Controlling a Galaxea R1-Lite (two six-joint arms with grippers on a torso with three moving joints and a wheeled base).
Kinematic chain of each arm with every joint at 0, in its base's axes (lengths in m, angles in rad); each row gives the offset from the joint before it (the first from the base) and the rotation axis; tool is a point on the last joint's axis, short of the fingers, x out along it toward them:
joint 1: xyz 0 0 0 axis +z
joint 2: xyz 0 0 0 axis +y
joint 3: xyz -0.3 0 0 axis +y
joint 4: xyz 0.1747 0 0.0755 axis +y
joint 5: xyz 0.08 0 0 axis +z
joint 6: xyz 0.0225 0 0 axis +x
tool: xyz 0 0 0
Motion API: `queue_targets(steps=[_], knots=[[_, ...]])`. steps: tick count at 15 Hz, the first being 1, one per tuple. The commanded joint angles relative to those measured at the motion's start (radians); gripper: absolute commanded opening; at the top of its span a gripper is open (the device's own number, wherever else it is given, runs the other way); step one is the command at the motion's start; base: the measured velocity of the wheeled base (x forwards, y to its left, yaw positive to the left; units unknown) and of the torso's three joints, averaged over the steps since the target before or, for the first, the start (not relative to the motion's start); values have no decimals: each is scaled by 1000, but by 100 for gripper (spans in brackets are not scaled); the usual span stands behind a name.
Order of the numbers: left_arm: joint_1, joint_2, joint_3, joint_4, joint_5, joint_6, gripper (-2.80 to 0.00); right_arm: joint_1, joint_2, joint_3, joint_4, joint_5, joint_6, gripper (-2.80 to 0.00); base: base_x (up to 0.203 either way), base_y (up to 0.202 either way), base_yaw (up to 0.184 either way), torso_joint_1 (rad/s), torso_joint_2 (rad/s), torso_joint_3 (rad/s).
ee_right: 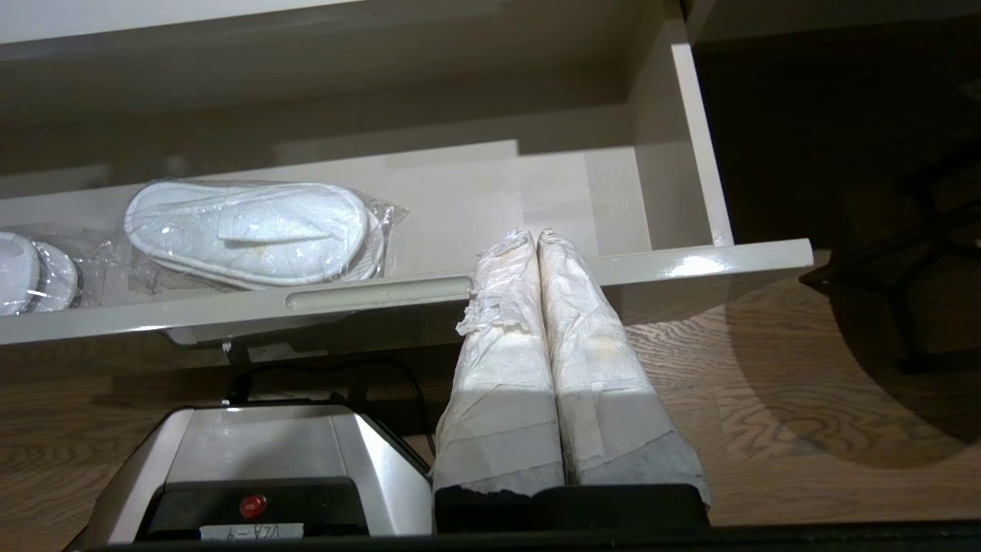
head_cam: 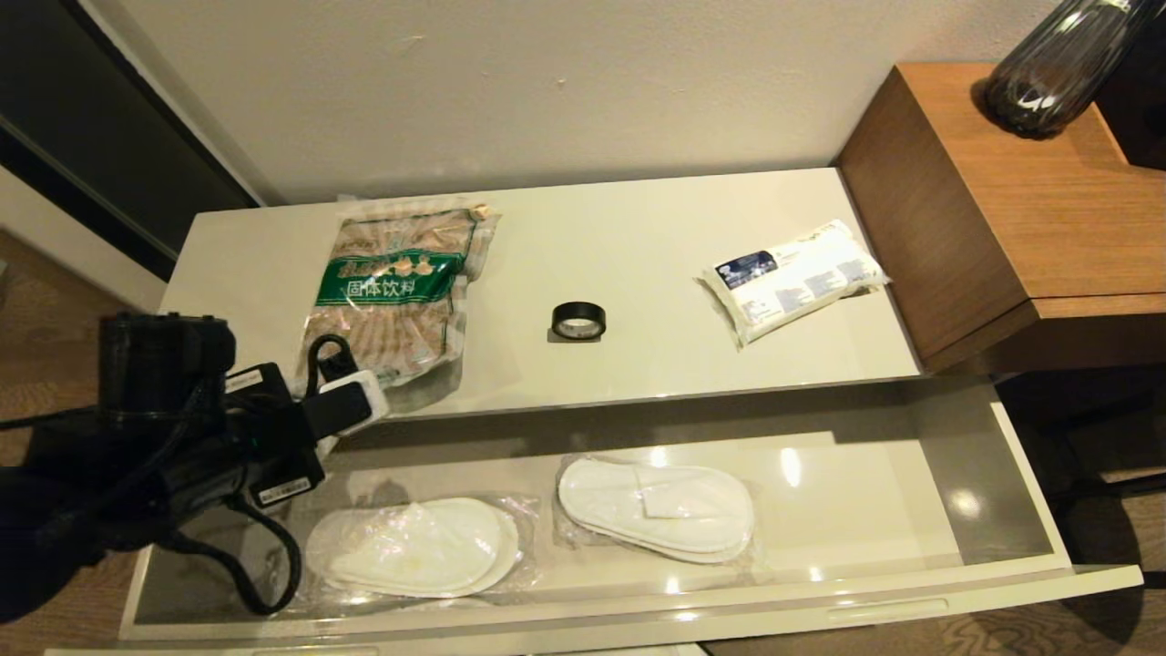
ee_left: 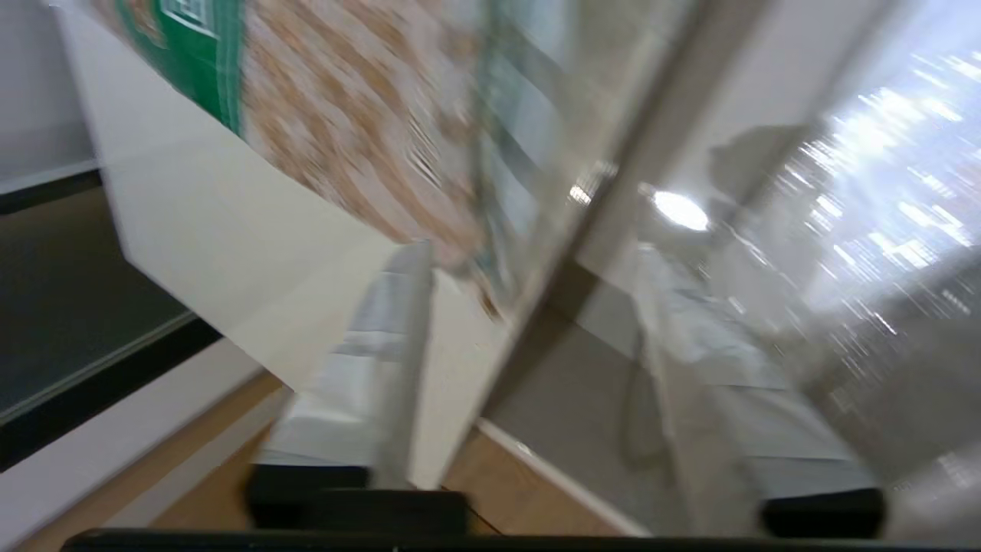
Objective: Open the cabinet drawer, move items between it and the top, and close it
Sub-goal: Pick up the solid drinks on the table
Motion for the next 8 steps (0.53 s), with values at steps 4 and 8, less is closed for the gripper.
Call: queue_targets(steps=[4,8], knots=[[-24,208,-1,-338,123,-41,0,0,0,2,0,0,0,-280,0,0,0,0,0,0],[-57,241,-27,-419,227,-76,0,0,0,2,0,0,0,-280,0,0,0,0,0,0]])
